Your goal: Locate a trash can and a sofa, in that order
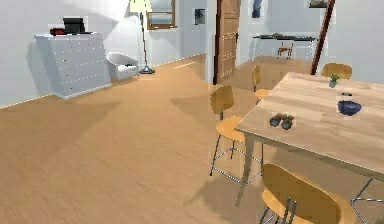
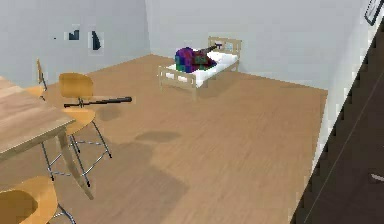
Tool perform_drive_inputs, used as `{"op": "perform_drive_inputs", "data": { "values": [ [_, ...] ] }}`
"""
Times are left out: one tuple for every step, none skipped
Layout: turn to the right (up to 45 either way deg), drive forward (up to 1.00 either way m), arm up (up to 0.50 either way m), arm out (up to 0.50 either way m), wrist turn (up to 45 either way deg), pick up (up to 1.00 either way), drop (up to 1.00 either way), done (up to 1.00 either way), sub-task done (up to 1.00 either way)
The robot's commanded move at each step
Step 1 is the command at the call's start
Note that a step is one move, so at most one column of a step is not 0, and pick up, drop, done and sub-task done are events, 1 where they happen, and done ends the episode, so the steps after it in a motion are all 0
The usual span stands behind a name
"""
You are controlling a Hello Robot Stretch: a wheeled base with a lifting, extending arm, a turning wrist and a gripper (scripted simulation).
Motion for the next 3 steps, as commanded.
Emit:
{"op": "perform_drive_inputs", "data": {
  "values": [
    [-9.0,0.00,0.00,0.00,0.0,0.00,0.00,0.00,0.00],
    [0.0,1.00,0.00,0.00,0.0,0.00,0.00,0.00,0.00],
    [-3.0,0.00,0.00,0.00,0.0,0.00,0.00,0.00,0.00]
  ]
}}
